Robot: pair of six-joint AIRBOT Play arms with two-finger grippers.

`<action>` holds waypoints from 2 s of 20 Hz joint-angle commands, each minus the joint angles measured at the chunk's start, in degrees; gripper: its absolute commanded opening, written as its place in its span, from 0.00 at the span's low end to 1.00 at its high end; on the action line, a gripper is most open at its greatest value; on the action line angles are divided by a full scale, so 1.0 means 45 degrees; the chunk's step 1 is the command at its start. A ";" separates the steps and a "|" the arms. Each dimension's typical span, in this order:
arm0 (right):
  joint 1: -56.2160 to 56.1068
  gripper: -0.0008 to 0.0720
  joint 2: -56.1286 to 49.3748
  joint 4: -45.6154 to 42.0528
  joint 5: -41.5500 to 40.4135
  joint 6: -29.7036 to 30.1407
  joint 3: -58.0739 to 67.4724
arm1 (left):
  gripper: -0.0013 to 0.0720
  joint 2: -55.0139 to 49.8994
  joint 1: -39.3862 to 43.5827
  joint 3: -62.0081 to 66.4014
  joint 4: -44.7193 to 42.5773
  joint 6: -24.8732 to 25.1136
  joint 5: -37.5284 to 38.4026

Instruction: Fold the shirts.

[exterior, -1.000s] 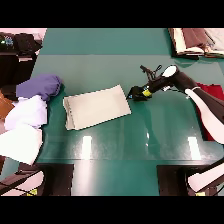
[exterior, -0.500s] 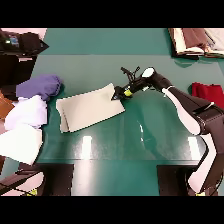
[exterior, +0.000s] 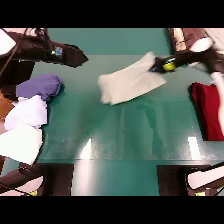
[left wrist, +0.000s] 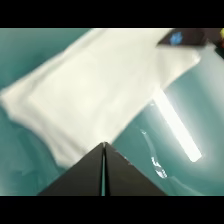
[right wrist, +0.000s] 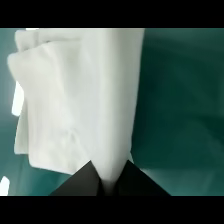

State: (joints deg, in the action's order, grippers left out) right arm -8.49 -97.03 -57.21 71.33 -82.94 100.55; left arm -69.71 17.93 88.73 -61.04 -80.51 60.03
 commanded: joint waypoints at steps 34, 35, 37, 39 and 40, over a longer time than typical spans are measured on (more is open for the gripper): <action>0.9840 0.04 0.4813 -0.3439 0.4629 -0.1273 0.0010 | 0.05 -0.0141 0.1112 0.0005 0.0243 0.0238 -0.0860; 0.9986 0.04 0.4813 -0.3453 0.4881 -0.1282 0.0005 | 0.05 -0.0141 0.1112 0.0005 0.0238 0.0233 -0.0845; 1.0161 0.32 0.4818 -0.3657 0.5270 -0.1375 0.0000 | 0.05 -0.0141 0.1112 0.0005 0.0233 0.0238 -0.0855; 1.0316 0.86 0.4818 -0.3594 0.5537 -0.1375 0.0000 | 0.05 -0.0141 0.1112 0.0005 0.0228 0.0257 -0.0845; 1.0316 0.86 0.4823 -0.3507 0.5508 -0.1375 0.0000 | 0.05 -0.0141 0.1112 0.0005 0.0228 0.0330 -0.0840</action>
State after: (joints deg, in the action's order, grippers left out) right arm 37.06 -75.40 -72.47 93.30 -88.77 100.57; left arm -70.32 22.90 88.73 -59.94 -79.55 56.16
